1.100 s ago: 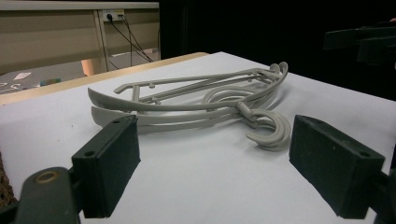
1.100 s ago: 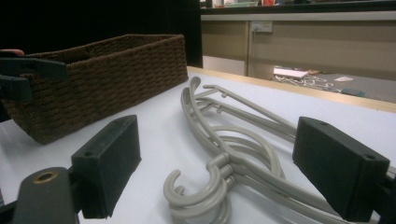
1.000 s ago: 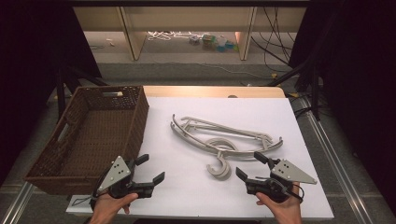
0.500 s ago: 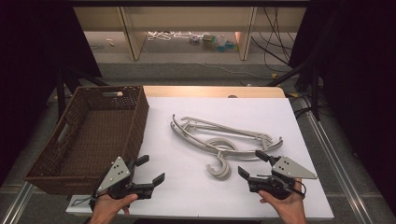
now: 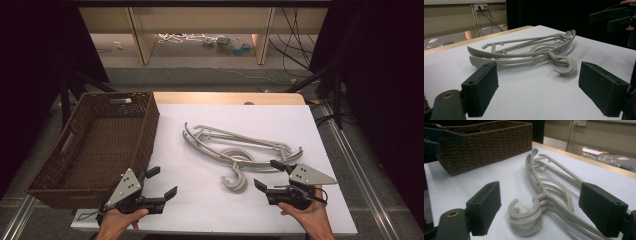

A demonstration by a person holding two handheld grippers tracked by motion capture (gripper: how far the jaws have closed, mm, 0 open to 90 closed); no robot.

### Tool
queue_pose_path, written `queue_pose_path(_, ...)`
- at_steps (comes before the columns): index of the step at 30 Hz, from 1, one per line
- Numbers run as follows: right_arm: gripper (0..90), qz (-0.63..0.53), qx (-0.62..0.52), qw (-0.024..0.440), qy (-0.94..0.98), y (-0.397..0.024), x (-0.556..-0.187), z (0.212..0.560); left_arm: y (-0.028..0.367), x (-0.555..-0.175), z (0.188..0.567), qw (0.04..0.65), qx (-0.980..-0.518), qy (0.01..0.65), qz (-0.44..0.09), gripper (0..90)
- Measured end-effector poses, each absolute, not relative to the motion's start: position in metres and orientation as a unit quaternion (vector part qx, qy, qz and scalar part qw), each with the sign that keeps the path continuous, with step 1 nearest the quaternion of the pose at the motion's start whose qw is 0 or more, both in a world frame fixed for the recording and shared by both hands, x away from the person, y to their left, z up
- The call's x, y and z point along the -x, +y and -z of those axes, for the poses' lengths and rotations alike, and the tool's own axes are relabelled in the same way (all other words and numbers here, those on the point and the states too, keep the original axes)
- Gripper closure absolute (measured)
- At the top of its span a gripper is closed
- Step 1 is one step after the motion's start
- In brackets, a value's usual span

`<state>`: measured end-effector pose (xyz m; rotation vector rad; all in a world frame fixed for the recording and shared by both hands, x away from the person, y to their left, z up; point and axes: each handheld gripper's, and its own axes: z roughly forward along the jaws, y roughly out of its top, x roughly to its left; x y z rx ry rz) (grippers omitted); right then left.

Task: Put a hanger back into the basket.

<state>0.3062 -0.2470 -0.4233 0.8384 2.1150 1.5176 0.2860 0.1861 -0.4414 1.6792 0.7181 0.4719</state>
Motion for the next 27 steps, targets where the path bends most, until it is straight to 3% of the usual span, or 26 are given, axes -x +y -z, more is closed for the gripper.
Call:
queue_pose_path(10,22.4,-0.489,-0.286,0.222,0.794,-0.249,-0.326,0.41,0.184,-0.286,0.442,0.585,-0.721,0.311,-0.2,15.8)
queue_pose_path(19,24.9,-0.435,-0.261,0.205,0.837,-0.247,-0.353,0.403,0.183,-0.286,0.443,0.583,-0.725,0.309,-0.196,15.8)
queue_pose_path(27,34.8,-0.378,-0.219,0.192,0.879,-0.244,-0.378,0.414,0.183,-0.287,0.443,0.577,-0.733,0.302,-0.197,15.9)
